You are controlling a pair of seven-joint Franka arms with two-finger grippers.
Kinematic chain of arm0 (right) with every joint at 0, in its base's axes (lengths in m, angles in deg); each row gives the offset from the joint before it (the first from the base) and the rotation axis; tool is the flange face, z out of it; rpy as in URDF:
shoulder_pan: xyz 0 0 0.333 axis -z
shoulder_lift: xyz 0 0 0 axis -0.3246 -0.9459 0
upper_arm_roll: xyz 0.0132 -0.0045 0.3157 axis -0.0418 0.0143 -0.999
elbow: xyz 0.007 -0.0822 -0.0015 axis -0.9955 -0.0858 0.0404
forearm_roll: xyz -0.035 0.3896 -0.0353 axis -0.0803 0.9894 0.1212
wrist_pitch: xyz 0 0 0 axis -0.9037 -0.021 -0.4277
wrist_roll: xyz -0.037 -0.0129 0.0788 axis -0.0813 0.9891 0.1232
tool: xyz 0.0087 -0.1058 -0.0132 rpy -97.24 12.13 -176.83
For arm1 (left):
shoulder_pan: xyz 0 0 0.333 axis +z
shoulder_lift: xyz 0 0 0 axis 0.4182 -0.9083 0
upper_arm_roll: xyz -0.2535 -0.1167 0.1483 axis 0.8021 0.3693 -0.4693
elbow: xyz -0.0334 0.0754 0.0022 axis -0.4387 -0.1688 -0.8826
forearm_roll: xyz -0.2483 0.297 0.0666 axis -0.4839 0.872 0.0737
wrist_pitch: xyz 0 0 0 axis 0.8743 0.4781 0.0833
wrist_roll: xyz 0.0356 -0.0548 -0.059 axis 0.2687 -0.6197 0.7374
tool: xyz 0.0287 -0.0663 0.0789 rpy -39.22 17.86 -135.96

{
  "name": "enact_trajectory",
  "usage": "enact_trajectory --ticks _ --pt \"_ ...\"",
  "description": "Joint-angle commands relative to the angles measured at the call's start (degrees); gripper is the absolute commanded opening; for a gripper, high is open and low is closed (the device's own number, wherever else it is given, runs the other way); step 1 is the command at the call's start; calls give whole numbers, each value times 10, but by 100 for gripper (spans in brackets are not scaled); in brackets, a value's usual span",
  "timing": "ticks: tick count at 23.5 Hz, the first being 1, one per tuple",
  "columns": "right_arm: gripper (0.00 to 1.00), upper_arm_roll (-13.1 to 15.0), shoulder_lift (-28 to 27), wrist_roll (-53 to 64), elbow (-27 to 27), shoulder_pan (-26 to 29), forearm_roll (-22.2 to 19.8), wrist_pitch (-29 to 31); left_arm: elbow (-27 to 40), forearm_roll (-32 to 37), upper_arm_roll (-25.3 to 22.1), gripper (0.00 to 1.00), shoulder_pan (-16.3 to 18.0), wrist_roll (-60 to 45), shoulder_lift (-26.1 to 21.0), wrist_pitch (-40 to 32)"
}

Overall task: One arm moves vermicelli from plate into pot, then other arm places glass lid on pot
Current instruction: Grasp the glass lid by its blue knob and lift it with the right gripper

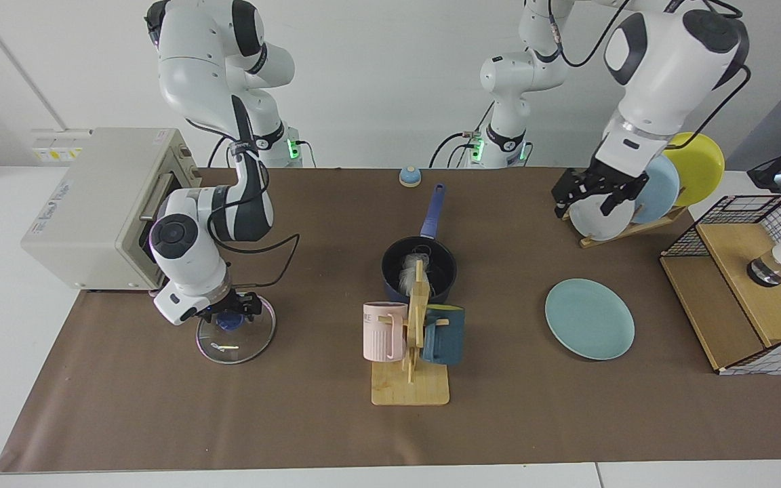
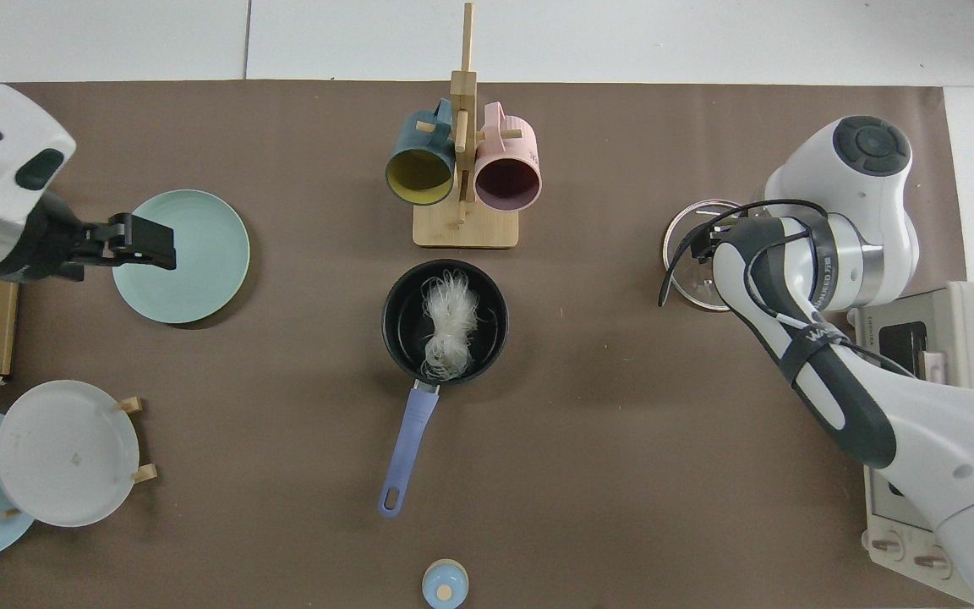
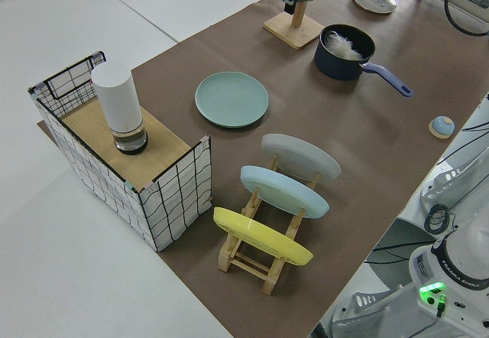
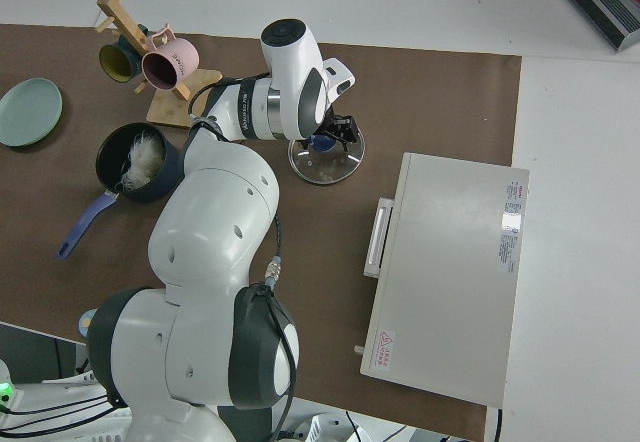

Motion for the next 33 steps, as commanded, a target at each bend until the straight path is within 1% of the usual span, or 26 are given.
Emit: enact_trajectory --ticks 1,2,3,5,7,9,10,12,14,18,21,25,29,31,33 --pt "81 -2 -3 14 5 4 -8 2 6 2 -48 100 2 75 27 -48" --pt "70 -2 -3 14 5 3 -8 2 7 2 -55 100 3 86 31 -53" --pt "54 -2 -5 13 7 3 -8 3 8 2 -61 100 3 89 33 -54" --pt "29 -2 -9 13 17 3 -8 -2 8 6 -60 100 3 90 34 -48" --pt "11 -2 -12 10 23 2 -8 -4 10 11 -60 100 0 90 36 -47" --pt "2 -3 -12 6 30 1 -7 -6 13 13 -59 100 2 90 37 -48" --pt "0 -3 -10 5 32 0 -7 -8 13 13 -60 100 3 88 37 -54" --pt "0 -3 -9 5 37 0 -7 -17 12 13 -60 100 2 83 38 -64" --pt "0 -3 -6 5 50 0 -7 -31 10 13 -57 100 0 84 38 -59" --pt "0 -10 19 0 58 -1 -6 -57 10 13 -52 100 -3 84 38 -59" --pt "0 -36 52 -28 48 7 -7 -61 10 13 -52 100 -3 84 38 -59" --pt "0 -60 92 -69 27 8 -5 -83 9 13 -52 100 -3 83 38 -59" --pt "0 -93 137 -133 -11 9 -5 -84 9 13 -52 100 -3 83 38 -59" --pt "0 -111 151 -169 -24 8 -5 -91 9 13 -52 100 -3 84 39 -59" --pt "0 -137 158 -219 -33 9 -5 -98 9 13 -52 100 -3 84 39 -59"
